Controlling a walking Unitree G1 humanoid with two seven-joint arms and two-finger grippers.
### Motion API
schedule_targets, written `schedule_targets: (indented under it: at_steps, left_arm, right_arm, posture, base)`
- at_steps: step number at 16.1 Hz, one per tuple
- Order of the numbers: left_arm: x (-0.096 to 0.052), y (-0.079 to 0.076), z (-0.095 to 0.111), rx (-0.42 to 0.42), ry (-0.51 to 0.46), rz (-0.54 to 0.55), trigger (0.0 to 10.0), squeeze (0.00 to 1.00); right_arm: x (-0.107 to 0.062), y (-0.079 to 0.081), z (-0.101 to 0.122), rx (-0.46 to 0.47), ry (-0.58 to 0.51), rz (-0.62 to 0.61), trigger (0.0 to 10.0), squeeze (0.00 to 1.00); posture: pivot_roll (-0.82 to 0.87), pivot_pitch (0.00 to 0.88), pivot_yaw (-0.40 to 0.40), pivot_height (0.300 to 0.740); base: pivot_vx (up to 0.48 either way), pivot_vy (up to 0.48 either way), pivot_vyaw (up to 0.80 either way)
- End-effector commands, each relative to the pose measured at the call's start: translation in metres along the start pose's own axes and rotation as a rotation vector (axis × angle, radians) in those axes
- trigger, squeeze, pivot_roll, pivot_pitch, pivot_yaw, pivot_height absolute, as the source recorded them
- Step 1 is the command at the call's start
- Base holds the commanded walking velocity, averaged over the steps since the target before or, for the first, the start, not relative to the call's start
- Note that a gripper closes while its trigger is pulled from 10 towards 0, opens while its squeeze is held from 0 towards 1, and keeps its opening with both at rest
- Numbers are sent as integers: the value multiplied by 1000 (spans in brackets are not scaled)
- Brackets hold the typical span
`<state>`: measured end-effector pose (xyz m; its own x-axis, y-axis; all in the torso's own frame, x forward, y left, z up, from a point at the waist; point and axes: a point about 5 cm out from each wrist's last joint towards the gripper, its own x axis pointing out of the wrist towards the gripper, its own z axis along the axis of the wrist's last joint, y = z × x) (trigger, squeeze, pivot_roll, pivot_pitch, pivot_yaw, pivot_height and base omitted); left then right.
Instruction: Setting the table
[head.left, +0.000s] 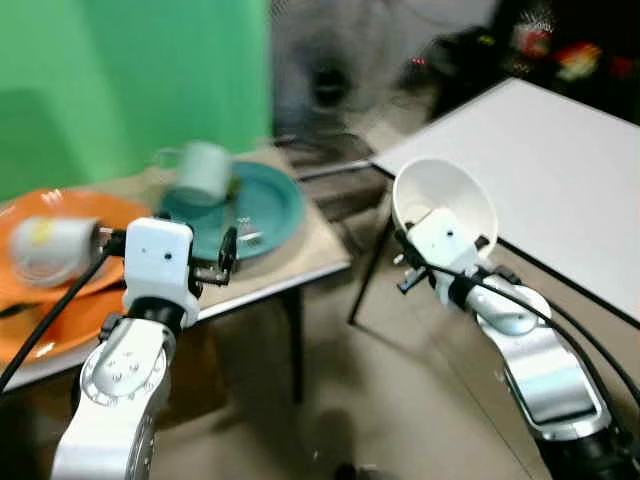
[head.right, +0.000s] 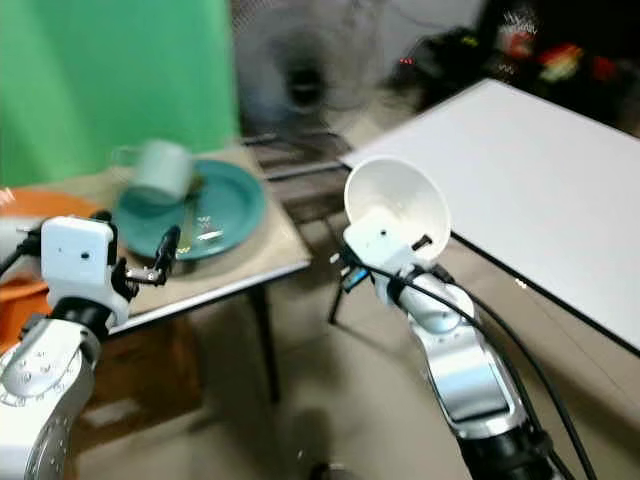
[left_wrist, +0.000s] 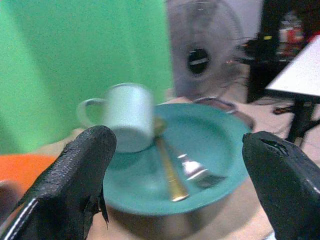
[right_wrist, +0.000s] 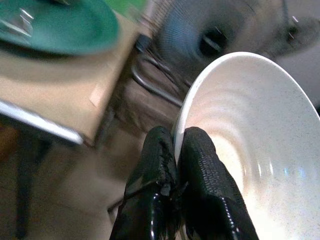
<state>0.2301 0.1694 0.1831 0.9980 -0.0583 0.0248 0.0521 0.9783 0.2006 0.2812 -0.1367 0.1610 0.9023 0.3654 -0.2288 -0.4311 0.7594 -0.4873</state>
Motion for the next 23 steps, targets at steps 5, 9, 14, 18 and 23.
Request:
schedule_targets:
  at_steps: [5, 9, 14, 18, 23]
  left_arm:
    - [3, -2, 3, -8, -9, -29, 10000, 0]
    - [3, -3, 2, -10, -6, -37, 10000, 0]
    - [4, -3, 1, -12, -8, -38, 10000, 0]
    - [6, -3, 1, -10, -11, -52, 10000, 0]
    - [6, -3, -1, -5, -8, -67, 10000, 0]
  right_arm:
    - [-5, -12, 10, -27, -28, -69, 10000, 0]
    - [-5, -15, 12, -41, -30, -73, 10000, 0]
    - [-5, -14, 14, -53, -28, -69, 10000, 0]
    - [-4, -15, 15, -67, -25, -68, 10000, 0]
    - [-5, -12, 14, -60, -19, -65, 10000, 0]
  posture:
    - [5, 0, -31, 740]
    - [3, 0, -37, 740]
    - [-2, 0, -38, 740]
    - [-6, 0, -36, 740]
    - [-7, 0, -30, 740]
  base:
    - [279, 0, -320]
    - [283, 0, -600]
    - [282, 0, -160]
    - [274, 0, 0]
    - [272, 0, -640]
